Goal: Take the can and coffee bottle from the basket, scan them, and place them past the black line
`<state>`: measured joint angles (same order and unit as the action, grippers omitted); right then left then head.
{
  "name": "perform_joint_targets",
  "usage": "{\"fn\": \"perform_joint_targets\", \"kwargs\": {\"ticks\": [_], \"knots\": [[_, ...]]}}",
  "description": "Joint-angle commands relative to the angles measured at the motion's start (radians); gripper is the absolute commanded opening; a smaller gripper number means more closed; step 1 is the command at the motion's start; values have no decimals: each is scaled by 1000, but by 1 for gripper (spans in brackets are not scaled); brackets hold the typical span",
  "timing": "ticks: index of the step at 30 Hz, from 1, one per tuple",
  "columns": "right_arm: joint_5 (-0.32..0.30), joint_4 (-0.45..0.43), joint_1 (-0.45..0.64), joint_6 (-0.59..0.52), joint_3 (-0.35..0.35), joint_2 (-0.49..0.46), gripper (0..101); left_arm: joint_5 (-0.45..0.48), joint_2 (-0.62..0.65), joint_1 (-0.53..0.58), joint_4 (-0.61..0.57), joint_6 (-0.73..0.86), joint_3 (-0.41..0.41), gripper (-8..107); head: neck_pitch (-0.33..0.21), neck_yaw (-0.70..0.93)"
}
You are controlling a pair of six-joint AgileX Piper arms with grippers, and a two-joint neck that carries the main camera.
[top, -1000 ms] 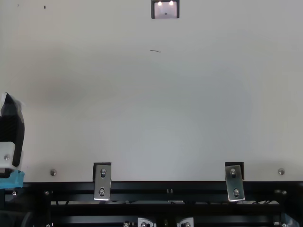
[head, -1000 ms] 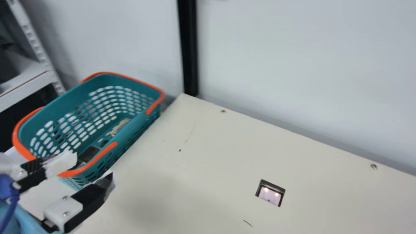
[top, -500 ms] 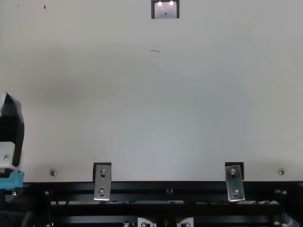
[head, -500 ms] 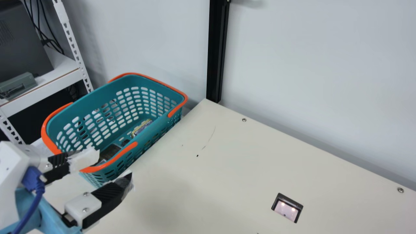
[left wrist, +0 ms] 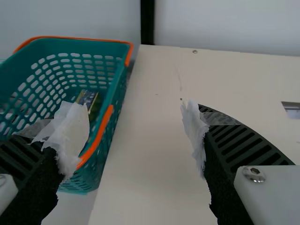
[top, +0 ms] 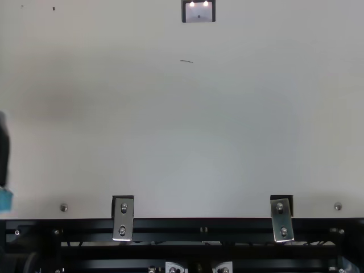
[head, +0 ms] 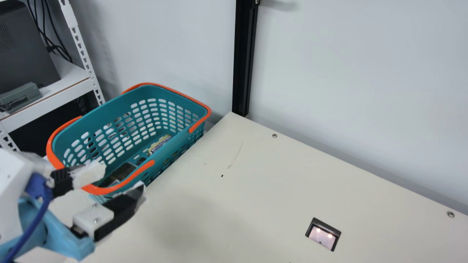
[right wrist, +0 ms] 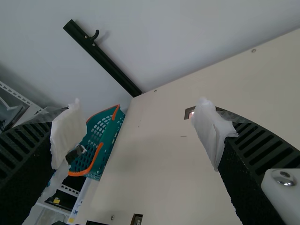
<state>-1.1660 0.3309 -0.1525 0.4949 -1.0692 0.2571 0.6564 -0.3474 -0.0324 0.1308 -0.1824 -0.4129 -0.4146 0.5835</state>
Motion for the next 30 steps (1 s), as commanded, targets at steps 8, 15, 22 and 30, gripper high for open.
{"fn": "perform_joint_targets", "kwargs": {"ticks": [8,15,22,30], "knots": [[0,0,0,0,0,0,101,-127,-373,-153,134,-73,-176,90,-18,11],[0,0,0,0,0,0,101,-144,-669,-255,152,-43,-371,90,-18,11],[0,0,0,0,0,0,101,-84,-892,-305,139,19,-549,90,-18,11],[0,0,0,0,0,0,101,-9,-1143,-338,73,134,-705,90,-18,11]]}}
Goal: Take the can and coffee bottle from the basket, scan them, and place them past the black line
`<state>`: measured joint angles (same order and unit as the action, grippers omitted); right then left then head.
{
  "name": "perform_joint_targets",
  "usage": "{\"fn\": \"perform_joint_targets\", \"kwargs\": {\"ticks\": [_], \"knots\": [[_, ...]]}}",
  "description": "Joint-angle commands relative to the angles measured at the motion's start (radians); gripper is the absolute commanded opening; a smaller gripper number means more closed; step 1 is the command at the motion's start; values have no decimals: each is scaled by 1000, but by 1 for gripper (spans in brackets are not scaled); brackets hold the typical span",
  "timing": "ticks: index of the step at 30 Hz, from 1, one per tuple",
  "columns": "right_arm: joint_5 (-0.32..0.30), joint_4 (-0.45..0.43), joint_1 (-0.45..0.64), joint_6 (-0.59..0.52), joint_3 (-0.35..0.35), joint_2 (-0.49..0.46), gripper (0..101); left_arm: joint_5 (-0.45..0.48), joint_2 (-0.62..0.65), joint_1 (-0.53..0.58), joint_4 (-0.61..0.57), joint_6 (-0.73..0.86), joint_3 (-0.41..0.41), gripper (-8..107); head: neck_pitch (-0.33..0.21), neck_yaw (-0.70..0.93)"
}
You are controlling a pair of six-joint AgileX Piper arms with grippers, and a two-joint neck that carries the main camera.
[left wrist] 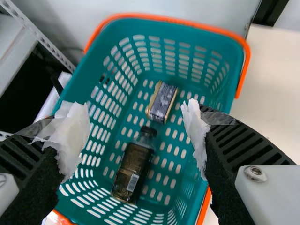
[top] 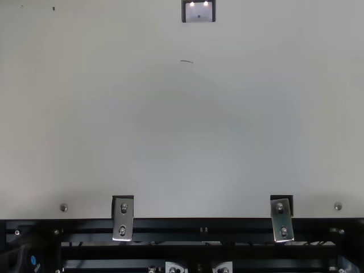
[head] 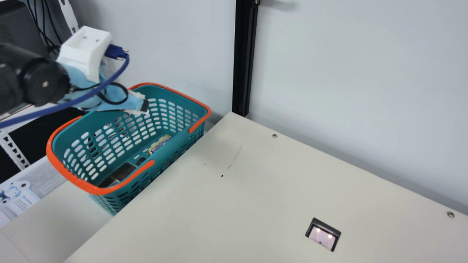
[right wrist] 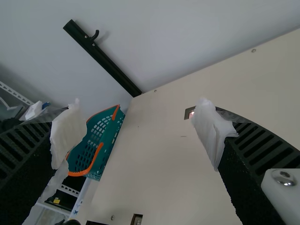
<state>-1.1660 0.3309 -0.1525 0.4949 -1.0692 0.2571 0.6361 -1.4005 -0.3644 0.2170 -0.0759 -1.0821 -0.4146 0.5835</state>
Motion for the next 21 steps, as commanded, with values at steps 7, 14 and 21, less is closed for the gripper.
{"fn": "perform_joint_targets", "kwargs": {"ticks": [7,14,21], "knots": [[0,0,0,0,0,0,101,34,-334,-47,-49,146,-166,90,-18,11],[0,0,0,0,0,0,101,69,-577,-77,-129,308,-337,90,-18,11],[0,0,0,0,0,0,101,139,-792,-113,-221,484,-537,90,-18,11]]}}
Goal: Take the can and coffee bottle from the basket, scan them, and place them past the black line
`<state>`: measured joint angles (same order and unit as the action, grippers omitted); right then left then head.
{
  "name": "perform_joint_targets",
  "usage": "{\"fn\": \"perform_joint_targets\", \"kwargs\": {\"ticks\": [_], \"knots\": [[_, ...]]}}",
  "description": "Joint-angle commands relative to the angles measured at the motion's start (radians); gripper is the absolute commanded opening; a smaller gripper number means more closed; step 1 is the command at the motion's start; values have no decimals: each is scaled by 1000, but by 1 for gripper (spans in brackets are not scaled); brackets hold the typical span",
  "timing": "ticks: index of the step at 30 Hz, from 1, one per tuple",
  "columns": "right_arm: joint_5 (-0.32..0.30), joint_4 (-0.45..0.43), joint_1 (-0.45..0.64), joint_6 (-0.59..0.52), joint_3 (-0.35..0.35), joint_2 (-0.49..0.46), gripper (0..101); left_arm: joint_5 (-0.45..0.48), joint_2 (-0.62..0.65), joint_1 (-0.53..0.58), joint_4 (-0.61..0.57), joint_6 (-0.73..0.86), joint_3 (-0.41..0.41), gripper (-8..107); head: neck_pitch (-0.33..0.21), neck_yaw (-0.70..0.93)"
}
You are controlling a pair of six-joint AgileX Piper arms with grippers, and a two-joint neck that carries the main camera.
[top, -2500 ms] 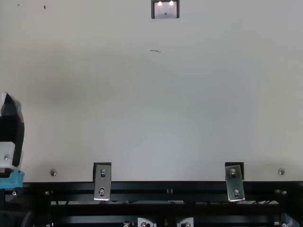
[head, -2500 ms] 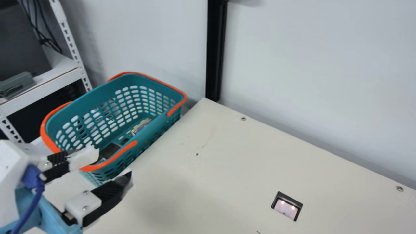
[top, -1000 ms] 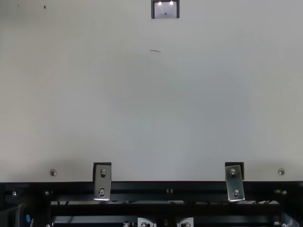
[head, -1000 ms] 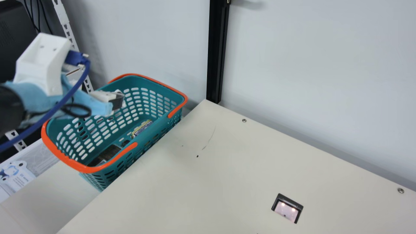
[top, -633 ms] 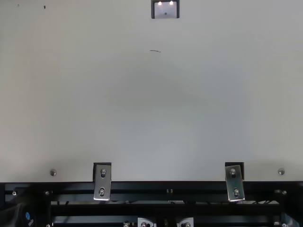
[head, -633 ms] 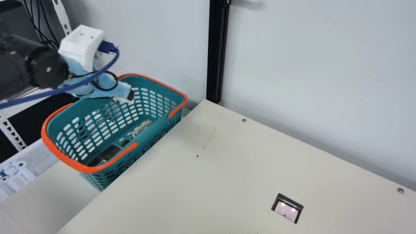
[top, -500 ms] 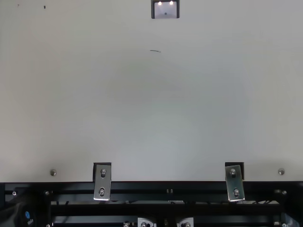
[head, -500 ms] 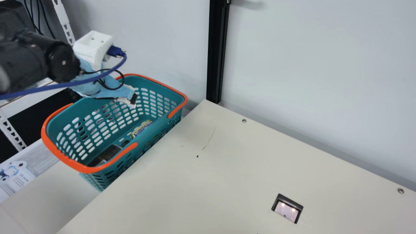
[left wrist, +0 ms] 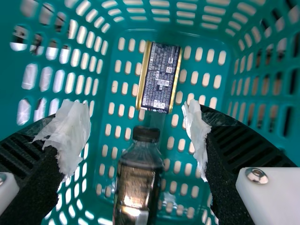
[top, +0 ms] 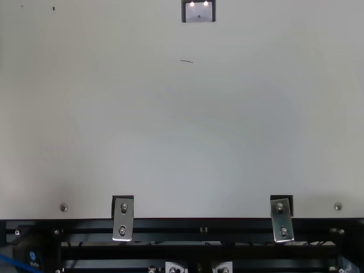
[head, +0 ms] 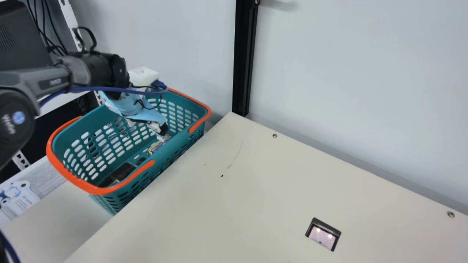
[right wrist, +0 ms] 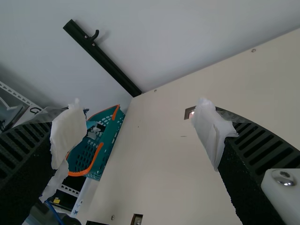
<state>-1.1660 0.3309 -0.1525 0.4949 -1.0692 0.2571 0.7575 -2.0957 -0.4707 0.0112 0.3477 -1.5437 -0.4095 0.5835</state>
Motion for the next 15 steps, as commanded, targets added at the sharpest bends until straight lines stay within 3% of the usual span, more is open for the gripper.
{"fn": "perform_joint_targets", "kwargs": {"ticks": [1,8,15], "knots": [[0,0,0,0,0,0,101,26,-124,-11,-24,79,-101,90,-23,11],[0,0,0,0,0,0,101,105,-289,-34,-84,184,-283,90,-23,11],[0,0,0,0,0,0,101,174,-397,-35,-133,245,-412,90,-23,11]]}}
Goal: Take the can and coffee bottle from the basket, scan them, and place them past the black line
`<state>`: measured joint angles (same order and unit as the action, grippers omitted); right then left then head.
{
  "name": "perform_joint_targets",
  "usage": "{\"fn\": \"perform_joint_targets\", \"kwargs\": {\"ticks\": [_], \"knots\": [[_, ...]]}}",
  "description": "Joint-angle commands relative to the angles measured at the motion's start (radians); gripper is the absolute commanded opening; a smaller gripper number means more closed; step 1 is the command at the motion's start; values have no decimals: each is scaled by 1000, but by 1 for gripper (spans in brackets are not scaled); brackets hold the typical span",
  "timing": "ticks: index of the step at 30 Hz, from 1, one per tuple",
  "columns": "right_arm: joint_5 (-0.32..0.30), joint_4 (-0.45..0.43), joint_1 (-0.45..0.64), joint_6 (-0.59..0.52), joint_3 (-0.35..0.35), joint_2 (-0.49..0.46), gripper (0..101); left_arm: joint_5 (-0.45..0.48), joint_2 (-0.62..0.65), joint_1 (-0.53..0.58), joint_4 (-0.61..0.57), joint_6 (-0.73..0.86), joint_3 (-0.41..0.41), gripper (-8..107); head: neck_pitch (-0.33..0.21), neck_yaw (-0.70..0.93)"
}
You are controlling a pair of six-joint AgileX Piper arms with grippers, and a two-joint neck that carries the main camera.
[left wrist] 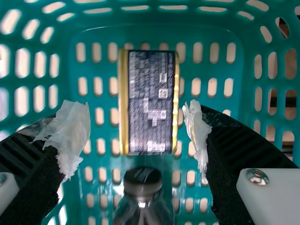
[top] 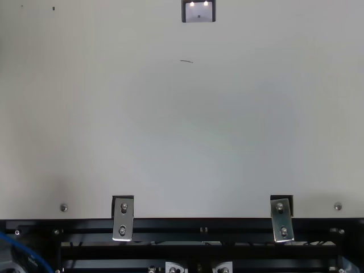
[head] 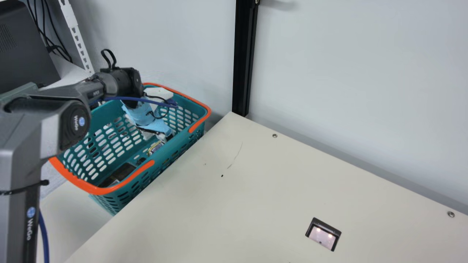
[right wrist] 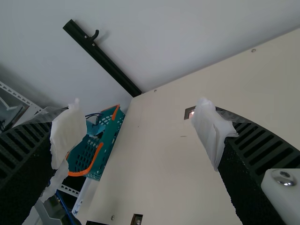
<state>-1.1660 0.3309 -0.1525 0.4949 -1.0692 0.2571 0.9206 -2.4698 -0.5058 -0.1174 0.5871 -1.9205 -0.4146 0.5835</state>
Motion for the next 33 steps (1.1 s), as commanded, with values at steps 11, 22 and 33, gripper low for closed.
{"fn": "perform_joint_targets", "kwargs": {"ticks": [11,22,33], "knots": [[0,0,0,0,0,0,101,76,-138,18,2,-17,-173,90,-18,11],[0,0,0,0,0,0,101,65,-183,34,14,-73,-199,10,-18,11],[0,0,0,0,0,0,101,-110,145,14,-96,-52,96,10,-18,11]]}}
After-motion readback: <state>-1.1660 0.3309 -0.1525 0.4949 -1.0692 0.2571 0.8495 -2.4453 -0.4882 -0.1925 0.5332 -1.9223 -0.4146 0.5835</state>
